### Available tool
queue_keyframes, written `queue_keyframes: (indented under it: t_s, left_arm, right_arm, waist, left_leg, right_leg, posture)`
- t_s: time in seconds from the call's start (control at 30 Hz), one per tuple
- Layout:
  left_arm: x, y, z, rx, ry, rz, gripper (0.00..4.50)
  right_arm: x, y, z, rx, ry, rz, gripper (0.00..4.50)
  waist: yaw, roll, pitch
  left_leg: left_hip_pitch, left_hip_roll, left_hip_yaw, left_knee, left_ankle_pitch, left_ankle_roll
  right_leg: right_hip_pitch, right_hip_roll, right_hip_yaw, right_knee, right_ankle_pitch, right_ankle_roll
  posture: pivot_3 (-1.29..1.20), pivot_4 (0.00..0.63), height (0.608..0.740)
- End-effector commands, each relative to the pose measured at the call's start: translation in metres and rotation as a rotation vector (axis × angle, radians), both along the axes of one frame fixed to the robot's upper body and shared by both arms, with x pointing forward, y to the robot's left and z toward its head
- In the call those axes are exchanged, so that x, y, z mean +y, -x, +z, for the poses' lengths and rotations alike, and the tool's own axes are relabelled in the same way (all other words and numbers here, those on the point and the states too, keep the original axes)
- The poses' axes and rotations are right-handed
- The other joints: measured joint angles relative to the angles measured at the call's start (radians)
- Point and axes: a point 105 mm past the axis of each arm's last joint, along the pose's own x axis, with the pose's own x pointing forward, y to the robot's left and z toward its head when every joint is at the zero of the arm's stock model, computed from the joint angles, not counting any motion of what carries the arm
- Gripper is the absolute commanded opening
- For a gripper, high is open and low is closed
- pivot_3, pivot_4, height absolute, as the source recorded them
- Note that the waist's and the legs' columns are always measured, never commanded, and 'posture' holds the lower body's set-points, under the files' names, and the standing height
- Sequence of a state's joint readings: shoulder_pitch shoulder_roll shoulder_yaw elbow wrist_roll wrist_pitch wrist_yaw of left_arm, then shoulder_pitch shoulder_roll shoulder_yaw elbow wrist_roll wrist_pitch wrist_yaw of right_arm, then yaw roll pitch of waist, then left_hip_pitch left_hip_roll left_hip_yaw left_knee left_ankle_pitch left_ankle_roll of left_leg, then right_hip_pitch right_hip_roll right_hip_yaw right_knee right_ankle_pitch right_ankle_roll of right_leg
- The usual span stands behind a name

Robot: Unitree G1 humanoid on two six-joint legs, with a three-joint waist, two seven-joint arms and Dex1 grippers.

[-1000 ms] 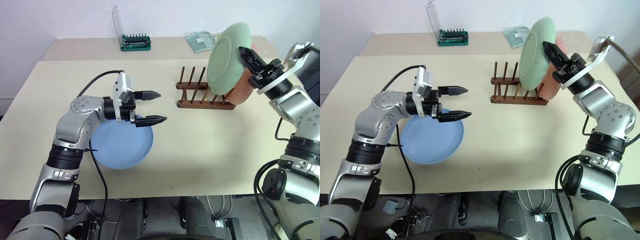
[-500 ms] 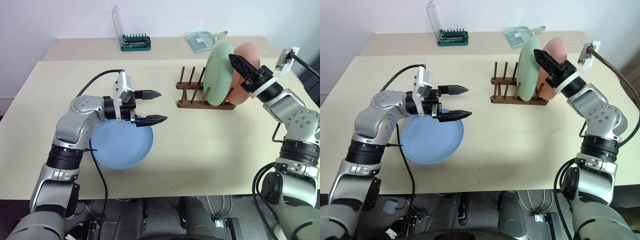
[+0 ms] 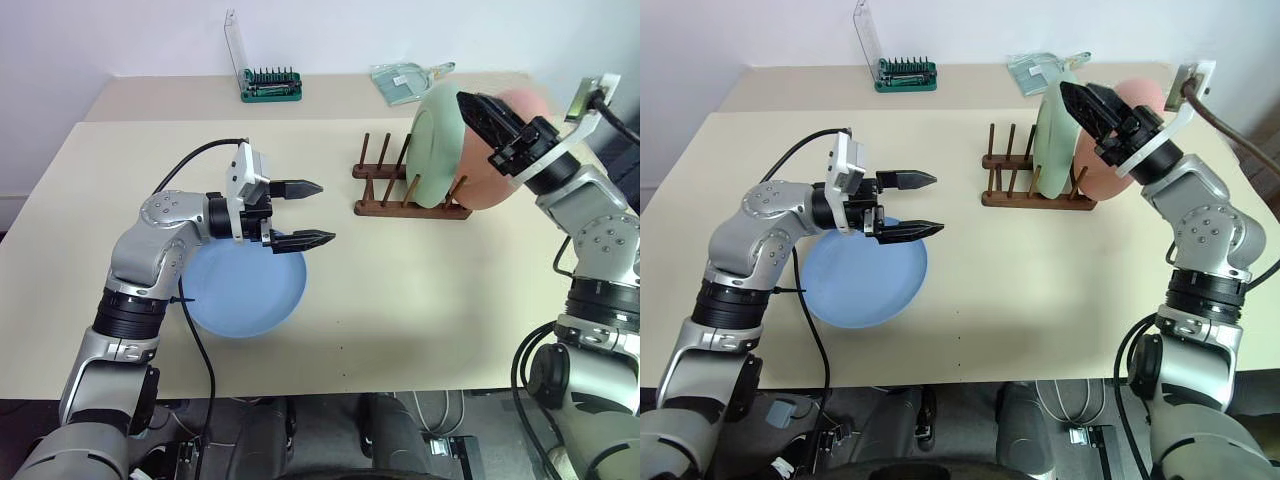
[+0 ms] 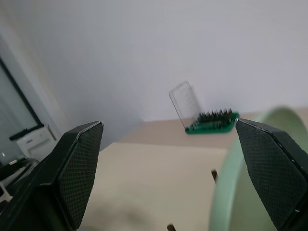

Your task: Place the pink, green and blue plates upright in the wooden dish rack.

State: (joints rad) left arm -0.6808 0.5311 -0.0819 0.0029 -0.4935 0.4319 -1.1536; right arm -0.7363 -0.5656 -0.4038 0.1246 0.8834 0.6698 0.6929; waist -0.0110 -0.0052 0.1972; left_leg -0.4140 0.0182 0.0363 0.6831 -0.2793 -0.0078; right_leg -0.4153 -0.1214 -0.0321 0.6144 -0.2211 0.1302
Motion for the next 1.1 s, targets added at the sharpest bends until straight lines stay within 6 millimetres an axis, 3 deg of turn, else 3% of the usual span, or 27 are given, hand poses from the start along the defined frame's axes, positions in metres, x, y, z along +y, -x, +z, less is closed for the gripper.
queue_keyframes:
  t_s: [0.03, 0.13, 0.23, 0.37, 0.5, 0.7, 0.87, 1.1]
  left_arm:
    - [0.002, 0.004, 0.013, -0.038, 0.038, -0.012, 4.50]
    - [0.003, 0.004, 0.013, -0.037, 0.037, -0.007, 4.50]
    - [0.008, 0.003, 0.011, -0.039, 0.021, 0.010, 4.50]
    - [0.029, -0.005, 0.019, -0.007, -0.009, 0.101, 4.50]
    - [0.060, -0.014, 0.017, 0.117, -0.104, 0.237, 4.50]
    - [0.128, -0.029, 0.008, 0.216, -0.308, 0.566, 4.50]
    - [0.166, -0.020, 0.005, 0.491, -0.314, 0.756, 4.50]
    - [0.166, -0.012, -0.028, 0.803, -0.377, 0.837, 4.50]
  right_arm:
    - [-0.001, 0.013, 0.022, -0.126, 0.017, -0.007, 4.47]
    - [-0.007, 0.022, 0.036, -0.189, -0.025, 0.006, 4.47]
    - [-0.001, 0.039, 0.038, -0.259, 0.029, 0.073, 4.47]
    - [0.026, 0.079, 0.016, -0.273, 0.217, 0.313, 4.47]
    - [0.035, 0.100, -0.020, -0.167, 0.430, 0.463, 4.47]
    - [0.035, 0.103, -0.037, -0.157, 0.532, 0.481, 4.47]
    - [0.041, 0.098, -0.044, -0.178, 0.530, 0.479, 4.47]
    - [0.048, 0.091, -0.046, -0.184, 0.501, 0.484, 4.47]
  waist:
    - [0.000, 0.000, 0.000]
    - [0.001, 0.000, 0.000]
    - [0.001, 0.000, 0.000]
    - [0.001, 0.000, 0.000]
    - [0.000, 0.000, 0.000]
    - [-0.002, -0.001, 0.000]
    - [0.003, -0.002, 0.001]
    - [0.005, -0.003, 0.001]
  left_leg:
    - [0.000, 0.000, 0.000, 0.000, 0.000, 0.000]
    - [0.000, 0.000, 0.000, 0.000, 0.000, 0.000]
    - [0.000, 0.000, 0.000, 0.000, 0.000, 0.000]
    - [0.000, 0.000, -0.001, -0.001, 0.000, 0.000]
    - [0.000, 0.000, -0.001, 0.000, 0.000, 0.000]
    - [0.001, 0.000, -0.001, 0.000, 0.000, 0.000]
    - [0.000, 0.000, -0.001, 0.000, 0.000, 0.000]
    - [0.000, 0.000, -0.001, 0.000, 0.000, 0.000]
  right_leg:
    - [0.000, 0.000, 0.000, 0.000, 0.000, 0.000]
    - [0.000, 0.000, 0.000, 0.000, 0.000, 0.000]
    - [0.000, 0.000, 0.000, 0.000, 0.000, 0.000]
    - [0.000, 0.000, 0.000, 0.000, 0.000, 0.000]
    - [0.000, 0.000, 0.000, 0.000, 0.000, 0.000]
    - [0.000, 0.000, 0.000, 0.001, 0.000, 0.000]
    - [-0.001, 0.000, 0.000, 0.000, 0.000, 0.000]
    - [0.000, 0.000, 0.000, 0.001, 0.000, 0.000]
  posture:
    - [0.00, 0.150, 0.724]
    - [0.00, 0.150, 0.724]
    - [0.00, 0.150, 0.724]
    - [0.00, 0.150, 0.724]
    - [0.00, 0.150, 0.724]
    - [0.00, 0.150, 0.724]
    - [0.00, 0.150, 0.724]
    - [0.00, 0.150, 0.724]
